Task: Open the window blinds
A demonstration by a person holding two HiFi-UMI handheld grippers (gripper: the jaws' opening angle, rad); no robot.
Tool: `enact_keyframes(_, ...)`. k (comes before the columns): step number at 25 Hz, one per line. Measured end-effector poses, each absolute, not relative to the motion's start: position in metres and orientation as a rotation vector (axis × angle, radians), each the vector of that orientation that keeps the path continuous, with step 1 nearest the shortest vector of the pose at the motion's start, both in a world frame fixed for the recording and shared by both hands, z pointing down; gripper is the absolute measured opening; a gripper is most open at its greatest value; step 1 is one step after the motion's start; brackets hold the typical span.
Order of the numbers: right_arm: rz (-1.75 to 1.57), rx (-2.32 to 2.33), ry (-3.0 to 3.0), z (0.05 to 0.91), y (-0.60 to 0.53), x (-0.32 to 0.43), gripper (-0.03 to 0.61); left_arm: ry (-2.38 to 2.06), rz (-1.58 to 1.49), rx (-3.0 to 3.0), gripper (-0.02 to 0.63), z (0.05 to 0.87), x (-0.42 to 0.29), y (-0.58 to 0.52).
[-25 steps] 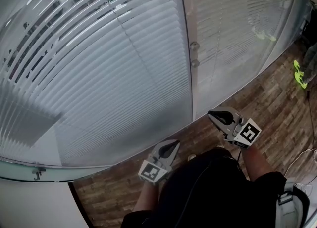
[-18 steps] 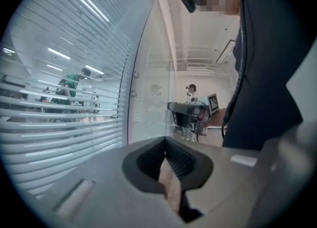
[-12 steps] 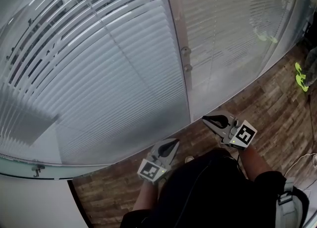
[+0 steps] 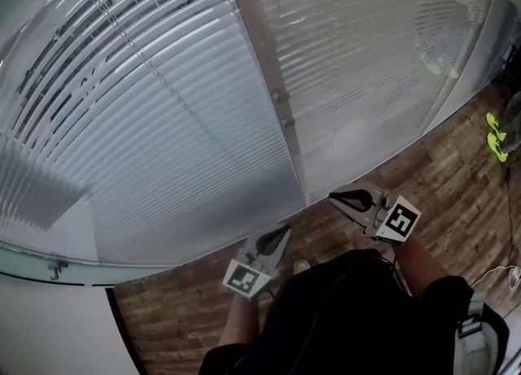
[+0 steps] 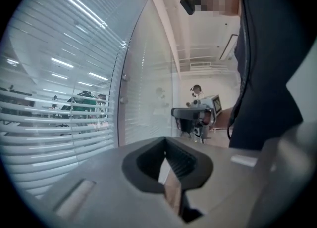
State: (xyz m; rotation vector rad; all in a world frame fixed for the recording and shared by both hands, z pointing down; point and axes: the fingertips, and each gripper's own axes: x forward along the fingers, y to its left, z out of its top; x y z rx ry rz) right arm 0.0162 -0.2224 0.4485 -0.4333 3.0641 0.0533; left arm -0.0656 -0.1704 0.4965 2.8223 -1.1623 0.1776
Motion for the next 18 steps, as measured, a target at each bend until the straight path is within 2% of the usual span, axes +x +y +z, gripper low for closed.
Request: enact_keyframes(18,-0.001,-0.312,3.112,0.470,-0.201,0.057,0.006,-1.268,0.114,2.797,0.005,0.492,-0.014,-0.164)
